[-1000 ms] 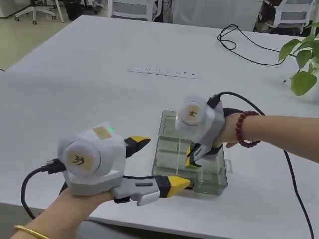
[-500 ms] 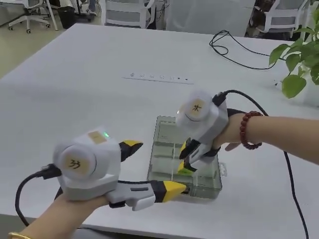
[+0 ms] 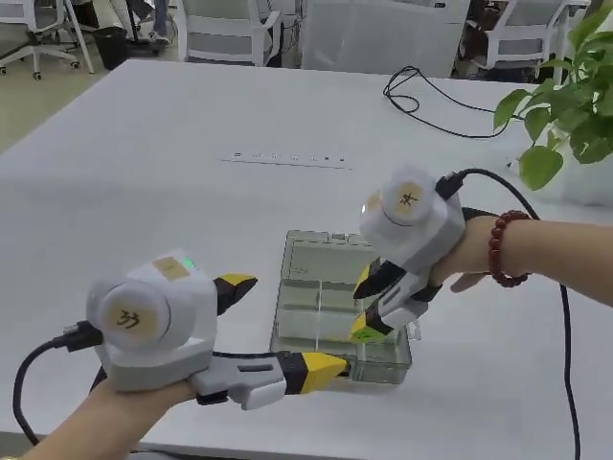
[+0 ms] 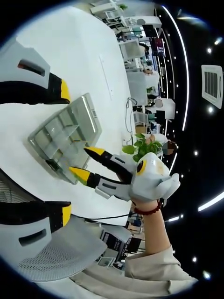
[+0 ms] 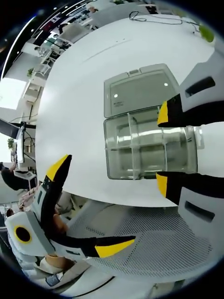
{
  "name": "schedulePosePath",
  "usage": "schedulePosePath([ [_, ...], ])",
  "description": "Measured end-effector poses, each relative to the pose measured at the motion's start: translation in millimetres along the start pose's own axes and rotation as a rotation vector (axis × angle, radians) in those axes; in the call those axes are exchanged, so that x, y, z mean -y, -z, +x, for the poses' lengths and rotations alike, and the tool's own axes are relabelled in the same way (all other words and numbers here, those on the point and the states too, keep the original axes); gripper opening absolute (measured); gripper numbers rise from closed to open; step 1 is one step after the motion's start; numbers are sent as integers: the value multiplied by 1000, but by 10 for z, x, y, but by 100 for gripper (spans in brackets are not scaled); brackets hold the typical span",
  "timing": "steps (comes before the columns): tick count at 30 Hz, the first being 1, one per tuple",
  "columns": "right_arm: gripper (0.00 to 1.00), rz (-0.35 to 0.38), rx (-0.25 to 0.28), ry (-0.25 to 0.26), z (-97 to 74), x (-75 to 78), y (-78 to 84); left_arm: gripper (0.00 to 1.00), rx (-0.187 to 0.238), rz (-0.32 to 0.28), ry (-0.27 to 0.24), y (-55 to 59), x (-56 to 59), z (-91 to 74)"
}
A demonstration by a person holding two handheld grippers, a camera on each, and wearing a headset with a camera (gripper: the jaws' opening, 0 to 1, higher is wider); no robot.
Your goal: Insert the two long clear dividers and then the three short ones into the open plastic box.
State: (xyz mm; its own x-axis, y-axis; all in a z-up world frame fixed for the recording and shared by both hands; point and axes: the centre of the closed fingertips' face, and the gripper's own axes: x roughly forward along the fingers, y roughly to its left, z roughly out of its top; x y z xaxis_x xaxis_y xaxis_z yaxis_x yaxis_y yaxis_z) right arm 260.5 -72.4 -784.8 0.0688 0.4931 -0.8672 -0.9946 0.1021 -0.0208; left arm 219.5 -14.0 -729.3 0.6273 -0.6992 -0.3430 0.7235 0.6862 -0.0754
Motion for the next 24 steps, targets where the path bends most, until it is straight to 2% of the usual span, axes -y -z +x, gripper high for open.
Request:
schedulePosePath([
  [8,42,28,14,17,-151,41,205,87,5,15,-2,-19,25,21],
  [18,43,70,15,36,-344,48,631,87,-3,18,-13,-7,37,30],
  [24,44,95,-19,56,-439,69,898,87,-9,18,-23,0,36,25],
])
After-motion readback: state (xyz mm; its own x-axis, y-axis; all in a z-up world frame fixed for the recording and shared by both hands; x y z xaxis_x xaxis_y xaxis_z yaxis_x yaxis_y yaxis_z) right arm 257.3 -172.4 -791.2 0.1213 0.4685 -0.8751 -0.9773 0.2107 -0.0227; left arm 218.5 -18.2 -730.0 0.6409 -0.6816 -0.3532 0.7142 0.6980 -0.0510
